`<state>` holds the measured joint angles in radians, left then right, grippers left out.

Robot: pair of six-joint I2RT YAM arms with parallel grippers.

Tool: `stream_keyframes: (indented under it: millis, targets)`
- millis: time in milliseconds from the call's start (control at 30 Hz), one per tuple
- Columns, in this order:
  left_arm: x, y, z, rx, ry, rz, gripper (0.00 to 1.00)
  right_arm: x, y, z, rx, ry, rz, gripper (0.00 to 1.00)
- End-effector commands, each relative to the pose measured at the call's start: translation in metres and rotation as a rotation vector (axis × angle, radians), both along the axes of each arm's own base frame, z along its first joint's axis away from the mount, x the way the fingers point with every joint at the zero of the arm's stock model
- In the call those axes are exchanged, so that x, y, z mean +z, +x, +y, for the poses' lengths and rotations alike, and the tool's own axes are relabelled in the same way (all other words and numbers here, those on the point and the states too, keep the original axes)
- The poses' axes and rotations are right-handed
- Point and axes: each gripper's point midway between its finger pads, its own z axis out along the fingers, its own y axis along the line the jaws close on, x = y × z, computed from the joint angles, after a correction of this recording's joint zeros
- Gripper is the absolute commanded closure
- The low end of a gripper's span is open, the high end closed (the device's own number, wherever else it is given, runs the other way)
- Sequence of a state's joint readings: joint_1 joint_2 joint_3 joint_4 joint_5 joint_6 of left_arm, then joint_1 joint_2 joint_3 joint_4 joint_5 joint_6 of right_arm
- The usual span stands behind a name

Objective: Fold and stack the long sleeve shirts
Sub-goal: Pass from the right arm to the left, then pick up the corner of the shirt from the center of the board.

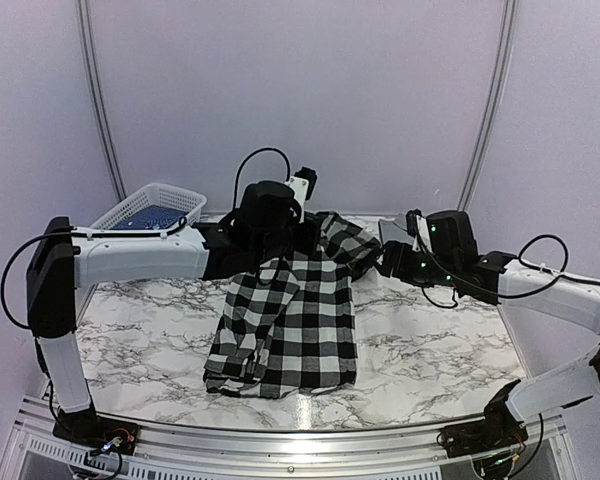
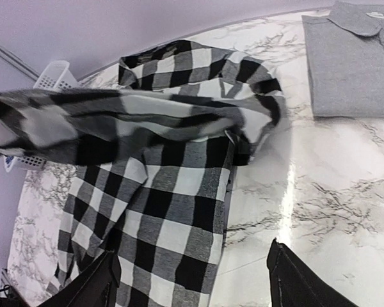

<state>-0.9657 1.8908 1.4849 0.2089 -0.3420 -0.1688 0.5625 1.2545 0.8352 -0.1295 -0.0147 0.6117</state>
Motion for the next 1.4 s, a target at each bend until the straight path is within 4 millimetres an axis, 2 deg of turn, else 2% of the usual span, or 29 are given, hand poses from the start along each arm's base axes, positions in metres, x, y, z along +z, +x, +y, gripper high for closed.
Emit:
stream_keyframes:
  millis: [0,100,200,300,400,533,633,733,900,1067,1167,1367]
  targets:
    - [0.056,-0.009,-0.010,-0.072,-0.145,0.045,1.00,0.011,0.010,-0.026,-0.125,-0.065,-0.103,0.25]
    - [0.075,-0.014,-0.023,-0.138,-0.194,0.033,1.00,0.013,0.009,-0.036,-0.171,-0.056,-0.136,0.24]
    - [0.093,-0.009,-0.025,-0.131,-0.215,-0.014,1.00,0.011,0.008,-0.044,-0.207,-0.030,-0.159,0.23]
    - [0.105,-0.002,-0.021,-0.106,-0.198,-0.066,1.00,0.006,0.008,-0.042,-0.194,-0.018,-0.155,0.23]
    - [0.113,0.006,-0.010,-0.078,-0.181,-0.094,1.00,-0.004,0.006,-0.036,-0.159,-0.021,-0.131,0.23]
    - [0.119,0.019,0.019,-0.021,-0.161,-0.118,1.00,-0.023,0.002,-0.026,-0.103,-0.030,-0.079,0.23]
    - [0.118,0.027,0.042,0.001,-0.150,-0.117,1.00,-0.034,-0.004,-0.012,-0.016,-0.029,-0.039,0.24]
    - [0.115,0.032,0.061,0.023,-0.132,-0.117,1.00,-0.051,-0.021,0.015,0.101,-0.036,0.031,0.25]
    - [0.107,0.041,0.083,0.037,-0.115,-0.106,1.00,-0.080,-0.065,0.042,0.222,-0.112,0.159,0.31]
    - [0.103,0.045,0.091,0.044,-0.113,-0.103,1.00,-0.108,-0.118,0.053,0.290,-0.099,0.307,0.42]
    - [0.101,0.045,0.093,0.045,-0.114,-0.103,1.00,-0.120,-0.141,0.056,0.303,-0.086,0.357,0.45]
    - [0.101,0.048,0.095,0.047,-0.122,-0.104,1.00,-0.140,-0.166,0.061,0.309,-0.068,0.429,0.50]
